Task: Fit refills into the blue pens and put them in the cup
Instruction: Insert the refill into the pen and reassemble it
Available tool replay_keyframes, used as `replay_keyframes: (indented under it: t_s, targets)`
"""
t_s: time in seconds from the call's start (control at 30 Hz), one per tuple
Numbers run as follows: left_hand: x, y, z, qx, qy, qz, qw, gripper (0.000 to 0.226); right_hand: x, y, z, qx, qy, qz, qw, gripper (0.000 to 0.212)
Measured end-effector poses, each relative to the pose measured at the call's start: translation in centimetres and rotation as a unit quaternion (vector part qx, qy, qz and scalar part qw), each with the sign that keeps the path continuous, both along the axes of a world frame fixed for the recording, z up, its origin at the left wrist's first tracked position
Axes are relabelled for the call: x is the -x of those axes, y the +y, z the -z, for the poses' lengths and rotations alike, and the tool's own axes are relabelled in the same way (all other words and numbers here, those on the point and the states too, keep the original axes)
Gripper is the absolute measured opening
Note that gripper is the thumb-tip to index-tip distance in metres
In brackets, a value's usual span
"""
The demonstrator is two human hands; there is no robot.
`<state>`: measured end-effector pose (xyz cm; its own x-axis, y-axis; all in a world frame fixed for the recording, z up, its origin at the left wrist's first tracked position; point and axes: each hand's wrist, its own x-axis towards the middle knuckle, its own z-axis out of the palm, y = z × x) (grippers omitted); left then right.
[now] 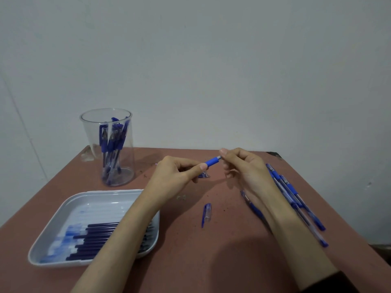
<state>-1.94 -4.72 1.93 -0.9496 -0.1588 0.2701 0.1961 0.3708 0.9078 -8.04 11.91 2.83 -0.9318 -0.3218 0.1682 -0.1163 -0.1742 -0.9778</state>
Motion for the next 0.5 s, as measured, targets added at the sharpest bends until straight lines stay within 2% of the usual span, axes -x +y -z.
replay_keyframes:
  t_s: [0.07, 0.13, 0.17, 0.23, 0.33, 0.4, 0.5]
  targets:
    - [-0.04, 0.04, -0.02, -0.003, 0.0, 0.002, 1.0, 0.013, -0.12, 0.03, -0.07, 0.003, -0.001, -0.015, 1.0, 0.021]
    - [-0.07, -0.03, -0.03, -0.008, 0.005, 0.002, 1.0, 0.013, -0.16, -0.02, 0.02, -0.007, 0.016, -0.011, 1.0, 0.013]
    - [-0.11, -0.04, -0.04, -0.004, 0.004, 0.003, 1.0, 0.013, -0.22, -0.13, 0.07, -0.034, 0.033, 0.017, 0.999, 0.011]
    - [-0.19, 0.07, -0.1, 0.007, -0.001, 0.006, 1.0, 0.014, -0.31, -0.3, 0.13, -0.093, 0.061, 0.063, 0.992, 0.021]
    - [-0.21, 0.07, -0.19, 0.004, -0.003, 0.003, 1.0, 0.014, -0.42, -0.27, -0.09, -0.048, 0.025, 0.009, 0.999, 0.017]
    - [-0.26, 0.07, -0.26, 0.004, -0.006, 0.003, 1.0, 0.014, -0.35, -0.25, -0.1, -0.039, 0.022, 0.01, 0.999, 0.01]
    - [-0.34, 0.25, -0.3, 0.005, -0.012, 0.009, 1.0, 0.016, -0.4, -0.36, -0.07, -0.054, 0.011, 0.026, 0.998, 0.02]
